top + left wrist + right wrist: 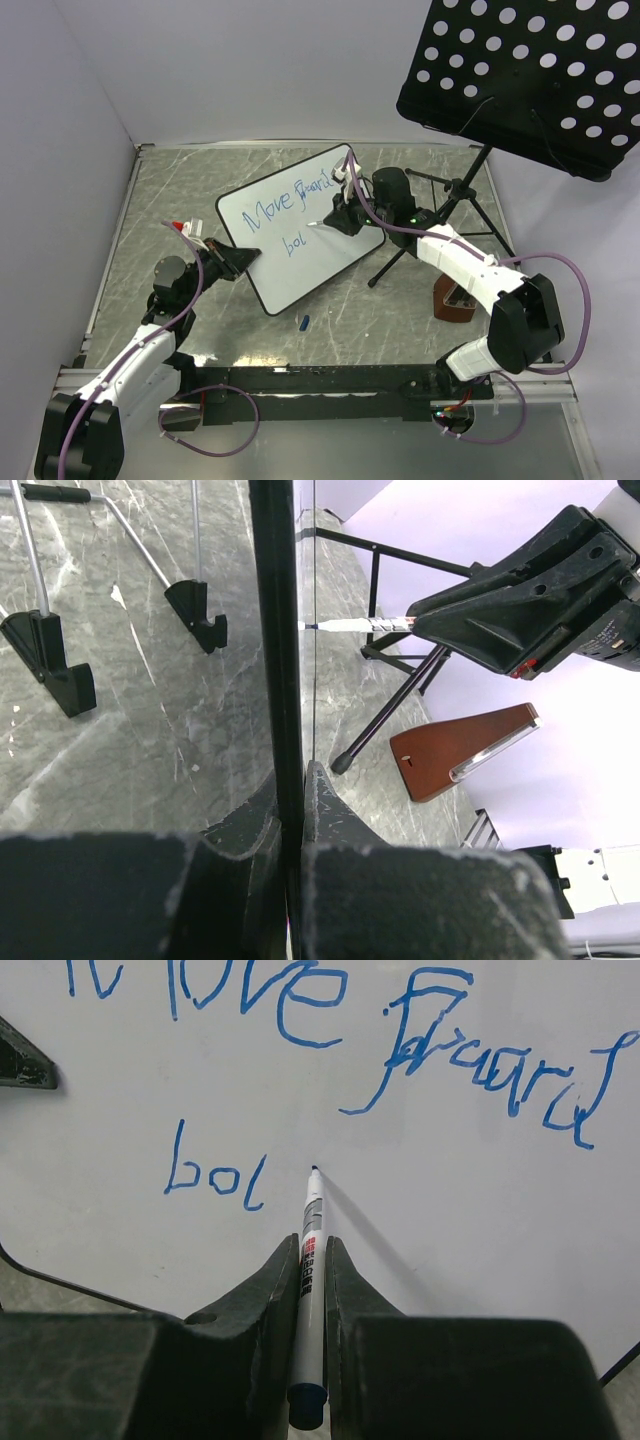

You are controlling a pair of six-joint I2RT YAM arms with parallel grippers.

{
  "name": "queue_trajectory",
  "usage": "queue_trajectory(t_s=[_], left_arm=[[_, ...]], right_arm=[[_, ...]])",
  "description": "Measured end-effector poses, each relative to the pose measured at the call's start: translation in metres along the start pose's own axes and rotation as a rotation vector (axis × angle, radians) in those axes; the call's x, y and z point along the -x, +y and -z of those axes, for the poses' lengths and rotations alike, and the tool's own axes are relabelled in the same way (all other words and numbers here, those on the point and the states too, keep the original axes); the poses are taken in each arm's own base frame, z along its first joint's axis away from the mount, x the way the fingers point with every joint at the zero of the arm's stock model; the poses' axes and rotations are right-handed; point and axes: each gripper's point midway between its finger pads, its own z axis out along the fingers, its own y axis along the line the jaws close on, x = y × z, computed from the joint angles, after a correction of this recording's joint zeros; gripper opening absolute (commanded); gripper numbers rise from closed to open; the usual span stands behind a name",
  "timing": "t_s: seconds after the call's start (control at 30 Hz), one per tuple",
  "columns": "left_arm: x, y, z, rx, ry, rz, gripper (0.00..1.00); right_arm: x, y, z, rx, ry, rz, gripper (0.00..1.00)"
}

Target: Write a sentence on the whiteboard

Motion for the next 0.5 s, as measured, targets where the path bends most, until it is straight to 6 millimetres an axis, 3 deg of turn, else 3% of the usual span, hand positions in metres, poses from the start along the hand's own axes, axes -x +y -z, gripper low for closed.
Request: queue_trajectory(t_s=[0.5], left_arm=[[0.0000, 0.0001, 0.0000, 0.000, 0.000, 0.000, 0.01]], right_arm=[[-0.0085, 0.0053, 0.0022, 0.024, 0.034, 0.012, 0.00]])
